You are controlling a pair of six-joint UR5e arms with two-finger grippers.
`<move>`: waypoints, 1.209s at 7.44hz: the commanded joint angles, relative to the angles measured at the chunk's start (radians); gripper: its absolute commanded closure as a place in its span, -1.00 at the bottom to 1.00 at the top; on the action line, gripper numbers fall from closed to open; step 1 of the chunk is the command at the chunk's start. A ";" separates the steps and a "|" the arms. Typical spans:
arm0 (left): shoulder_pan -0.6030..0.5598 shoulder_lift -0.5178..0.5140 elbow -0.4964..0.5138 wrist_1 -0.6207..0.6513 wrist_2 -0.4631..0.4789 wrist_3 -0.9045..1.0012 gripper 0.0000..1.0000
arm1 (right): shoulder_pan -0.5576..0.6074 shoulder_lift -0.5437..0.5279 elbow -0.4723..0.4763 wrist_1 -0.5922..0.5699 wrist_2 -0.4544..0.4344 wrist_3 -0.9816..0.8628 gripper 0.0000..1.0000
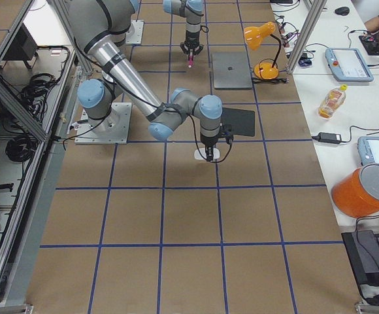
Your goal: Place pen and mouse around notebook
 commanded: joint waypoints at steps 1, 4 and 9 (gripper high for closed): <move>-0.060 -0.064 0.075 -0.005 -0.008 -0.066 1.00 | 0.158 0.008 -0.112 0.085 0.002 0.193 -0.07; -0.075 -0.088 0.079 -0.006 0.011 -0.069 -0.61 | 0.302 0.091 -0.198 0.077 0.005 0.356 -0.08; -0.005 0.078 0.161 -0.051 0.061 0.677 -1.00 | 0.395 0.238 -0.307 0.063 0.004 0.495 -0.08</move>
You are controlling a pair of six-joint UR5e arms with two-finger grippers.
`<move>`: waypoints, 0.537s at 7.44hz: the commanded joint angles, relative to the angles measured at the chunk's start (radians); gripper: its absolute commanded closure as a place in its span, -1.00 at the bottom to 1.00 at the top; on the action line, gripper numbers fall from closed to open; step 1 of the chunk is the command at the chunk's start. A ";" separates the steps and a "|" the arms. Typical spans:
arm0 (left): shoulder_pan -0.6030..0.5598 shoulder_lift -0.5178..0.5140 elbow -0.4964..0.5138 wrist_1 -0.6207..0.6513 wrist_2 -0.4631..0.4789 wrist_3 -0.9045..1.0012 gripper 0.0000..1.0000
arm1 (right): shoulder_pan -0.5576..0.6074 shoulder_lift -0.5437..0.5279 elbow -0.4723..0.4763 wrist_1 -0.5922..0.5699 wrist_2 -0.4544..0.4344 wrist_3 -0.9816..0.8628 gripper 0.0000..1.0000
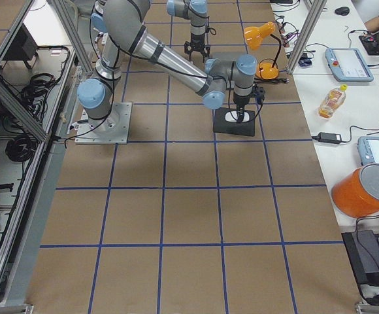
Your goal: Place pen and mouse around notebook
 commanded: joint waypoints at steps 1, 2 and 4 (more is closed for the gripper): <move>0.065 0.100 0.077 -0.139 -0.035 0.563 -1.00 | 0.008 0.034 -0.003 -0.001 0.002 0.014 -0.08; 0.102 0.152 0.127 -0.322 -0.040 0.756 -1.00 | 0.008 0.041 -0.005 -0.001 0.002 0.014 -0.14; 0.168 0.252 0.174 -0.531 -0.026 0.993 -1.00 | 0.025 0.044 -0.005 -0.001 0.002 0.012 -0.19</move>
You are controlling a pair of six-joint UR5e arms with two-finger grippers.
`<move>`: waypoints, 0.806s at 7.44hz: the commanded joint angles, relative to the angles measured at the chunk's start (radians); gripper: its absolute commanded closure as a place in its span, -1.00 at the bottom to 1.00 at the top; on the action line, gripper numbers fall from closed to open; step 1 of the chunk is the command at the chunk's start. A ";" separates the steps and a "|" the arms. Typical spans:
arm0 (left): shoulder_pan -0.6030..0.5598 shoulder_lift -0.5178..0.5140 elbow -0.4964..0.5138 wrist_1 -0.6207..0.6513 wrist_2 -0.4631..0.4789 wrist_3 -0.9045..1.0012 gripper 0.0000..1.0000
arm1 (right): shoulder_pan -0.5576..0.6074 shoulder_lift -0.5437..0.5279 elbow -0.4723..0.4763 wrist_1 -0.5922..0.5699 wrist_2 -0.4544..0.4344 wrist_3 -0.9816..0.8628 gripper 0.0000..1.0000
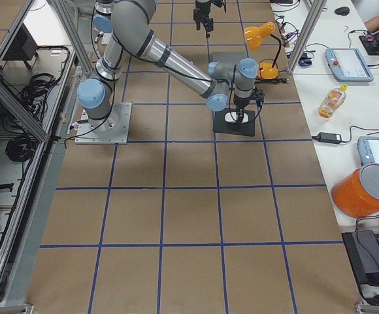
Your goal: Place pen and mouse around notebook
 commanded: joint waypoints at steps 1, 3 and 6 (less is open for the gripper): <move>0.101 0.106 0.038 -0.155 0.001 0.333 -1.00 | 0.011 0.007 0.000 0.000 -0.001 -0.003 -0.28; 0.141 0.143 0.049 -0.200 0.064 0.587 -1.00 | 0.011 -0.001 -0.001 0.002 -0.001 -0.013 -1.00; 0.198 0.136 0.079 -0.155 0.058 0.629 -1.00 | 0.040 -0.134 -0.023 0.122 -0.004 -0.006 -1.00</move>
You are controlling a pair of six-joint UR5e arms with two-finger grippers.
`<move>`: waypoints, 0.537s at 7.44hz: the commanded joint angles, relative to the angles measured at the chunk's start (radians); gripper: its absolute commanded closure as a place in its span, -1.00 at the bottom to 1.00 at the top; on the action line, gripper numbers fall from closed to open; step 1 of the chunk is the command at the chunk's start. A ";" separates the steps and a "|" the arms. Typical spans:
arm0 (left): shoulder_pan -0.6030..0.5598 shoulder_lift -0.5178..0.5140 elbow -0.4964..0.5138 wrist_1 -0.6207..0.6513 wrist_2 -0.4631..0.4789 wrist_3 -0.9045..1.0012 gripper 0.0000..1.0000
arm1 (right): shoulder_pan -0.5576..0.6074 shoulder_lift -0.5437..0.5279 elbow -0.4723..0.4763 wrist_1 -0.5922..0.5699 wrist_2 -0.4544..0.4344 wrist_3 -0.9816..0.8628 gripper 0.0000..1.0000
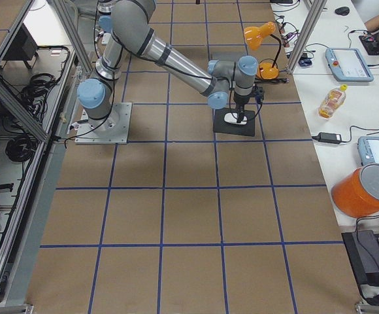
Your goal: Place pen and mouse around notebook
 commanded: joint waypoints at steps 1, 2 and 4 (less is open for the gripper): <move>0.016 -0.005 0.008 0.073 -0.001 0.015 -1.00 | 0.026 -0.147 -0.026 0.201 -0.003 0.007 -1.00; 0.015 0.000 0.003 0.072 -0.004 0.007 -1.00 | 0.029 -0.228 -0.038 0.336 -0.001 0.012 -1.00; 0.015 -0.011 0.011 0.070 -0.005 0.001 -1.00 | 0.041 -0.374 -0.044 0.530 -0.001 0.029 -1.00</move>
